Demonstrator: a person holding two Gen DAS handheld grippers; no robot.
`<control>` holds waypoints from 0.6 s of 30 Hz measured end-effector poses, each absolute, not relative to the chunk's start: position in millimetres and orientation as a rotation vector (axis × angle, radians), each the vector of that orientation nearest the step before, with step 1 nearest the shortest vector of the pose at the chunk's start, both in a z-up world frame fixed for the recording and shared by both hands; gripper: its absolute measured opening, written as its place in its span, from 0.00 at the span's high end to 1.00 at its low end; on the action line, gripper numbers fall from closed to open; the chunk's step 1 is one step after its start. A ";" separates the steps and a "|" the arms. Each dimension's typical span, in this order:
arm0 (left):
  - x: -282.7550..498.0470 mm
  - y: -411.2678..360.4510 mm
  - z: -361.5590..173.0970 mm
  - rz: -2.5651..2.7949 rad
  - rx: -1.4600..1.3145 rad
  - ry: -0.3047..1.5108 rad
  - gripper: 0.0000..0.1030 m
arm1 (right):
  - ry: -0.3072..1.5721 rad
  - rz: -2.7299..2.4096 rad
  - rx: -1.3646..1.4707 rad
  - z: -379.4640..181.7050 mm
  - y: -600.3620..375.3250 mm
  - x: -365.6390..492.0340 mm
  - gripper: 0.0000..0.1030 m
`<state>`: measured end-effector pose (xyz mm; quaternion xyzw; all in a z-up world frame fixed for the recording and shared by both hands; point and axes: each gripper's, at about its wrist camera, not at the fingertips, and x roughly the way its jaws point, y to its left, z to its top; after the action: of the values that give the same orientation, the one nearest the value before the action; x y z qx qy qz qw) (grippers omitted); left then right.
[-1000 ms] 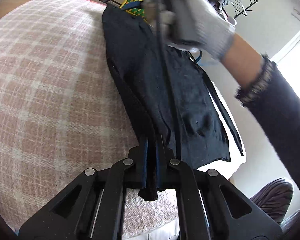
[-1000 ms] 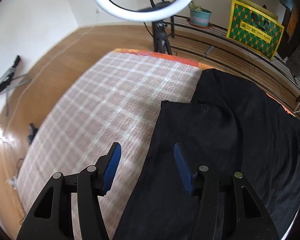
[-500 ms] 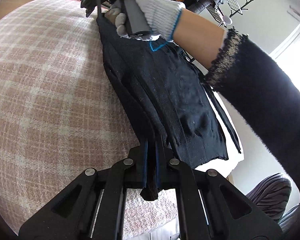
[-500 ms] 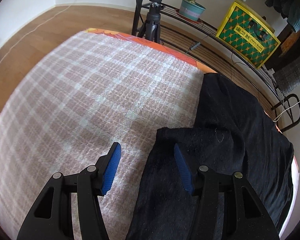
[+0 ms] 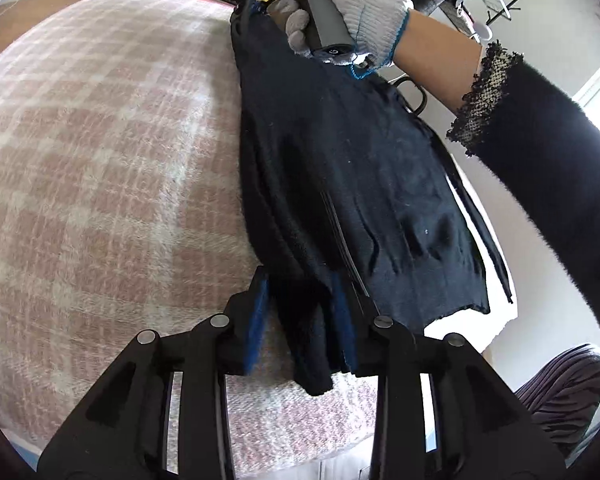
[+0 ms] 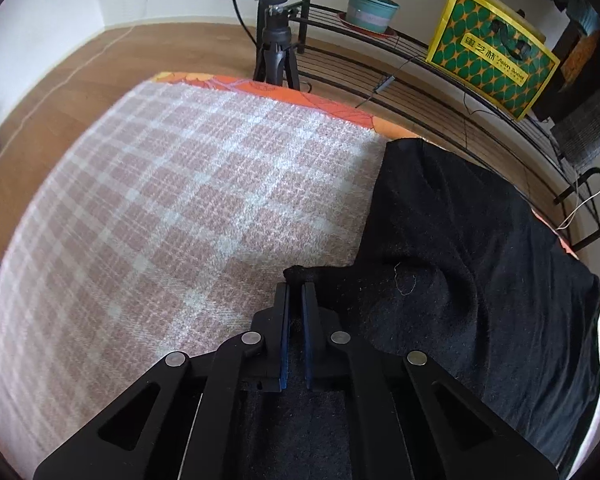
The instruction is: Fold large clothes
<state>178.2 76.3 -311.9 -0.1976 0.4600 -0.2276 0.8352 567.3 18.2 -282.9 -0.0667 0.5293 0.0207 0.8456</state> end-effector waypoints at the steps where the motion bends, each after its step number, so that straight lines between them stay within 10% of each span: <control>1: 176.9 74.9 -311.7 -0.479 -0.408 0.968 0.70 | 1.111 0.053 -0.120 -280.4 14.9 567.5 0.97; 4: 176.0 69.5 -312.4 -0.467 -0.354 0.964 0.94 | 1.100 0.070 -0.088 -276.9 10.5 567.6 0.97; 18: 175.3 52.2 -272.6 -0.600 -0.364 0.906 0.97 | 1.020 0.209 0.118 -243.3 -41.7 557.2 0.97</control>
<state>175.3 52.2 -272.6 -0.1724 0.4286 -0.2840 0.8402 557.2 -41.7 -243.3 0.0565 0.4869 0.1000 0.8659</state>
